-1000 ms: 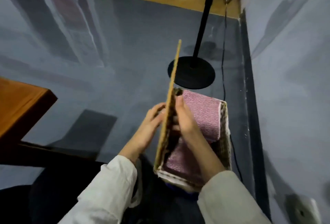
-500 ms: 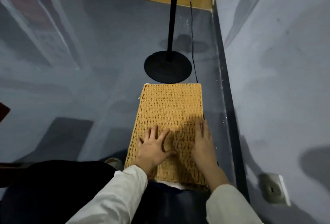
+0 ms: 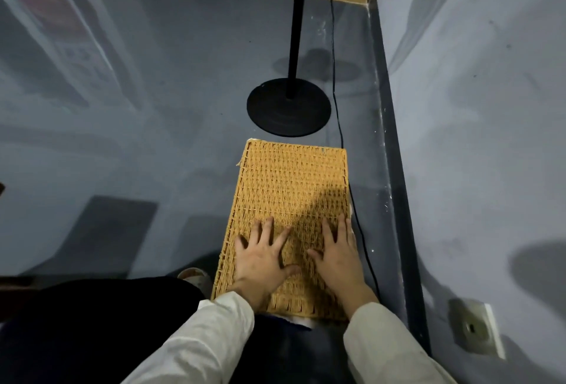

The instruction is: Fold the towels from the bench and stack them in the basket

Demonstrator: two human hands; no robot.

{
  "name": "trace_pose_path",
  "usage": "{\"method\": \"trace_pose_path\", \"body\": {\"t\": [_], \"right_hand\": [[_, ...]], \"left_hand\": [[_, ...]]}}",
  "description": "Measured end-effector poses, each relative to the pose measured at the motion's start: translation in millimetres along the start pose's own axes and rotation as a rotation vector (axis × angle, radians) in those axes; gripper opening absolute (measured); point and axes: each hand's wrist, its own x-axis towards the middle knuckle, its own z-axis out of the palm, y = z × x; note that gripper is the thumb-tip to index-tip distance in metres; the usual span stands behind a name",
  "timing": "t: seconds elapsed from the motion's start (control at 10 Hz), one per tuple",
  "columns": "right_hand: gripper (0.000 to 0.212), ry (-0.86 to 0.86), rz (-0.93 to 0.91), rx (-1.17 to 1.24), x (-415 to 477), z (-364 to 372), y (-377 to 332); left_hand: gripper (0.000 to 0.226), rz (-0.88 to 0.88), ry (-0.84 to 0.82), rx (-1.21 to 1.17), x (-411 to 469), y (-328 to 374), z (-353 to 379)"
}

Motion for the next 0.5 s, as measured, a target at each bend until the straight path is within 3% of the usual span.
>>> {"method": "trace_pose_path", "body": {"t": [0.2, 0.3, 0.4, 0.5], "right_hand": [[0.071, -0.086, 0.056, -0.107, 6, -25, -20], [0.056, -0.085, 0.089, -0.217, 5, -50, -39], [0.039, 0.010, 0.008, -0.135, 7, -73, -70], [0.036, 0.072, -0.145, -0.149, 9, -86, -111]], "left_hand": [[0.065, 0.095, -0.047, -0.067, -2, -12, -26], [0.048, 0.097, -0.037, -0.137, -5, -25, -48], [0.037, 0.017, 0.028, -0.210, -12, -47, -74], [0.032, -0.065, 0.152, -0.205, -24, -77, -96]]}}
